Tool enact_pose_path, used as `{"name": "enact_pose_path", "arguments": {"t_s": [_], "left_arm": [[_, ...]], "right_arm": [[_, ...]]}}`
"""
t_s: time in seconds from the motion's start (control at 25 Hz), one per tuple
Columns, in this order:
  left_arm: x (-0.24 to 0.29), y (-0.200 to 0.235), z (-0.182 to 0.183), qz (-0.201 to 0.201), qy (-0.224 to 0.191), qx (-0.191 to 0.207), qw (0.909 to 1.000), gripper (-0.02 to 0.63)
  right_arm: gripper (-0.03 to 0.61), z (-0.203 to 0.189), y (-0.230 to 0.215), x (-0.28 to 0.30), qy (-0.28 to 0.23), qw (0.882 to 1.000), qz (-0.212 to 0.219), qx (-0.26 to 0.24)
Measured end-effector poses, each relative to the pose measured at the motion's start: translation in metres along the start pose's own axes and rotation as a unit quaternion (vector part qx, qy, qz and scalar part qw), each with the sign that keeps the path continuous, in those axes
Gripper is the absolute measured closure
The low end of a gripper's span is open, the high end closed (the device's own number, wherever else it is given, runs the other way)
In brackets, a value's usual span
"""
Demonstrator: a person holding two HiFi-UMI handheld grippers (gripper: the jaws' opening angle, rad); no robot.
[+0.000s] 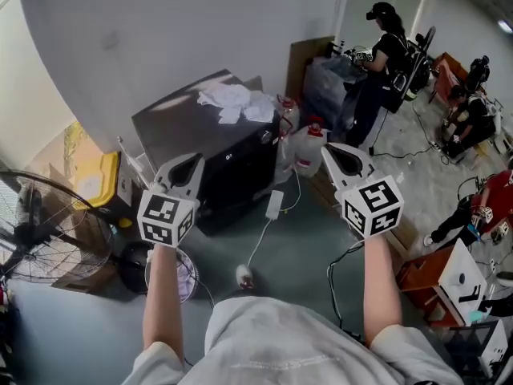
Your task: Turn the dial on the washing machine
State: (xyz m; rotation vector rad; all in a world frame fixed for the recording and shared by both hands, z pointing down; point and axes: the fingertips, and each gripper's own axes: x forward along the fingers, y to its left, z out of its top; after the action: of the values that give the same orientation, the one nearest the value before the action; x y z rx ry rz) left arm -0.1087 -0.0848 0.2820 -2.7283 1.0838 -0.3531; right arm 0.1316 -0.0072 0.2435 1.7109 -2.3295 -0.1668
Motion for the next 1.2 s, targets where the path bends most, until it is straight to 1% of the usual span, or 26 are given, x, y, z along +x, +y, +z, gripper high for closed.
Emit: {"name": "enact_pose_path", "arguments": {"t_s": [0.08,0.24,0.36,0.44,0.56,0.68,0.92,0.96,1.0,1.04,1.2], "left_arm": [[0.023,0.02,0.0,-0.006,0.0,0.005,1.0,0.597],[0.064,0.051,-0.014,-0.016,0.004,-0.008,0.9998,0.597],[0.089,0.07,-0.023,-0.023,0.011,-0.018,0.9995,0.597],[0.103,0.08,-0.027,-0.027,0.014,-0.024,0.9993,0.597],[0.123,0.084,-0.038,-0.034,0.023,-0.032,0.9987,0.597],[0.139,0.085,-0.049,-0.035,0.033,-0.041,0.998,0.597],[0.162,0.086,-0.071,-0.016,0.07,-0.059,0.9957,0.597],[0.165,0.086,-0.076,-0.012,0.076,-0.063,0.9951,0.597],[0.168,0.086,-0.08,-0.006,0.083,-0.066,0.9944,0.597],[0.172,0.087,-0.083,-0.001,0.088,-0.069,0.9937,0.597],[0.182,0.088,-0.099,0.024,0.107,-0.089,0.9899,0.597]], "right_arm": [[0.565,0.003,-0.009,0.029,0.001,1.0,-0.003,0.001],[0.563,-0.008,-0.018,0.08,0.014,1.0,-0.006,0.003],[0.563,-0.013,-0.025,0.106,0.02,1.0,-0.008,-0.002],[0.563,-0.017,-0.028,0.119,0.022,1.0,-0.002,-0.002],[0.563,-0.031,-0.035,0.134,0.03,1.0,0.008,0.002],[0.563,-0.048,-0.047,0.154,0.039,0.999,0.017,0.018],[0.56,-0.089,-0.061,0.199,0.06,0.995,0.069,0.035],[0.544,-0.096,-0.065,0.207,0.063,0.994,0.075,0.038],[0.481,-0.103,-0.069,0.216,0.065,0.994,0.081,0.041],[0.45,-0.109,-0.073,0.224,0.067,0.993,0.085,0.043],[0.399,-0.142,-0.081,0.256,0.085,0.99,0.099,0.055]]}}
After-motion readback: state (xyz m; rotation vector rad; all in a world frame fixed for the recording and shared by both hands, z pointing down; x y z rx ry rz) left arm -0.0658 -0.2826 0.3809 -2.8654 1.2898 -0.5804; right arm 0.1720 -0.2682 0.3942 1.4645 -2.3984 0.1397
